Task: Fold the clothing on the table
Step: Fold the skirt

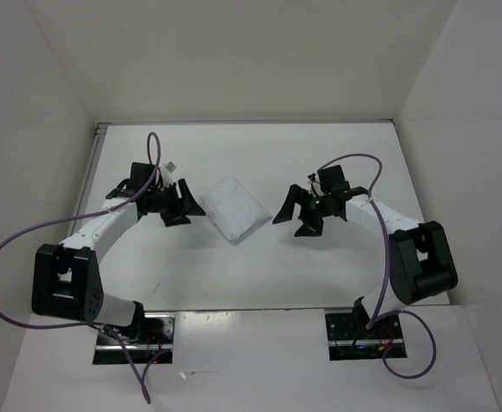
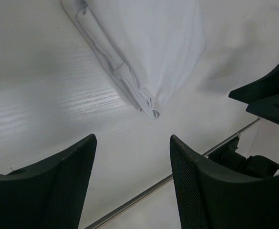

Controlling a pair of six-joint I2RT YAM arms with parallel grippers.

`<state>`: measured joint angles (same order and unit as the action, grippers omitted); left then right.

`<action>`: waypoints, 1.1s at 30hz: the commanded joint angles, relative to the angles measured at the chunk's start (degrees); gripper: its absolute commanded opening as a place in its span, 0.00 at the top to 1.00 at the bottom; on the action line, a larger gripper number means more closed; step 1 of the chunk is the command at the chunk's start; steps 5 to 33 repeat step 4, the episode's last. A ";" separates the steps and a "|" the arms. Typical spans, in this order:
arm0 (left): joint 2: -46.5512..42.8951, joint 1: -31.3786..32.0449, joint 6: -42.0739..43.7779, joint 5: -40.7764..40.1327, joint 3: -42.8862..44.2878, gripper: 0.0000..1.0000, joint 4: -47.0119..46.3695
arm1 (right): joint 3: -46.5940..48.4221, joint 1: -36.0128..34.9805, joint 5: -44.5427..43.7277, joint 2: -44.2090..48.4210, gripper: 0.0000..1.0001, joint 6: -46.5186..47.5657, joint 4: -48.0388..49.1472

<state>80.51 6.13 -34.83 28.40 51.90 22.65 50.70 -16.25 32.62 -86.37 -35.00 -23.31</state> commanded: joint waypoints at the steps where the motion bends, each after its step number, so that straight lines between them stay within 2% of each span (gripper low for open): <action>1: -1.85 0.46 0.28 1.22 2.07 0.30 -3.84 | 0.37 -0.27 -3.43 4.01 0.00 -1.21 2.57; 4: -0.71 2.12 0.82 -0.09 4.35 0.30 -3.15 | 1.68 -0.27 -5.37 4.01 0.00 -0.60 1.26; 33: -0.71 2.12 0.82 -0.09 4.35 0.30 -3.15 | 1.68 -0.27 -5.37 4.01 0.00 -0.60 1.26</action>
